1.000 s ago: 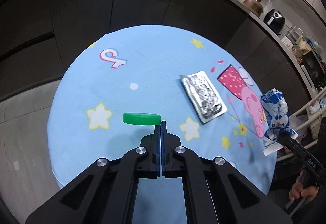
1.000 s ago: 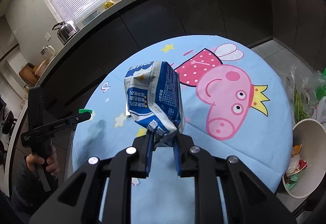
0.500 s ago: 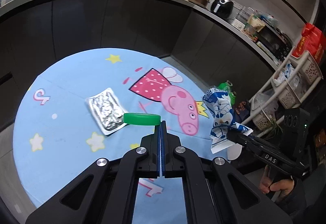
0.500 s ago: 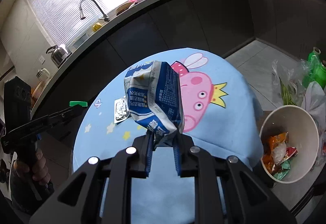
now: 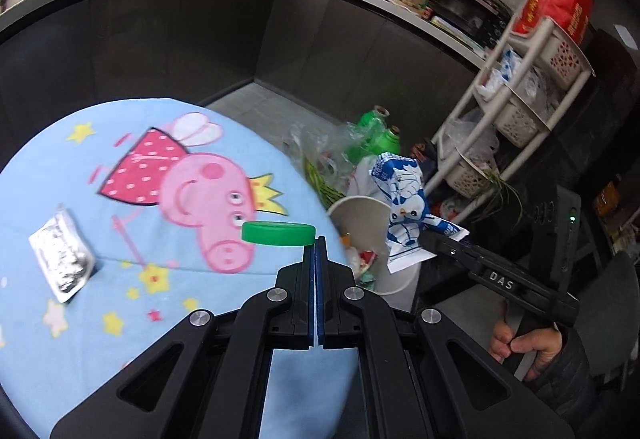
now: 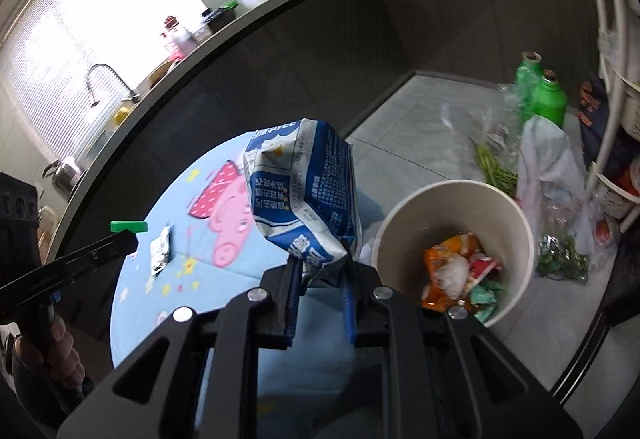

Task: Collect trash
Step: 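Carry the carton and cap over the bucket and release both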

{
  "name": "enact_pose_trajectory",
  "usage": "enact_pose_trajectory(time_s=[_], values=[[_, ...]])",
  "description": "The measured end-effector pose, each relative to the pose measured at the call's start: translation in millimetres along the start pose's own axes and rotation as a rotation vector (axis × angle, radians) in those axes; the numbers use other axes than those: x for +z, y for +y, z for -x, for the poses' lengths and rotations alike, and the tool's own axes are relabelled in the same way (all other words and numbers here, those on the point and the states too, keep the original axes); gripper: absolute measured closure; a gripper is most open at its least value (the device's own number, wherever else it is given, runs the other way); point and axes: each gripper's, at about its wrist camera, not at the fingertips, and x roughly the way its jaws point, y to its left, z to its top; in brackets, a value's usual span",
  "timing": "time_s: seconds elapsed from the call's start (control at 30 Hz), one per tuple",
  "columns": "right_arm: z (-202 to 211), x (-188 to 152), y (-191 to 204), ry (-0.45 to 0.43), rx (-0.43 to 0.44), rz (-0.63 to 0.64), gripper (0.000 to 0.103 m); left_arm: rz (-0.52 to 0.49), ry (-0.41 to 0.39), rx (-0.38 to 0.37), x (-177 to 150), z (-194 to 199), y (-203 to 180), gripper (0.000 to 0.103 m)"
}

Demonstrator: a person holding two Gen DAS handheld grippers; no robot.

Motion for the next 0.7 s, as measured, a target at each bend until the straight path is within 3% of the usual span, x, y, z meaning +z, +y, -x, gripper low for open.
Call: enact_pose_trajectory(time_s=[0.4, 0.7], values=[[-3.0, -21.0, -88.4, 0.024, -0.122, -0.138, 0.084, -0.077, 0.148, -0.156, 21.0, -90.1, -70.1, 0.103], [-18.7, -20.1, -115.5, 0.035, -0.133, -0.170, 0.083, -0.108, 0.241, -0.173, 28.9, -150.8, -94.2, 0.102]])
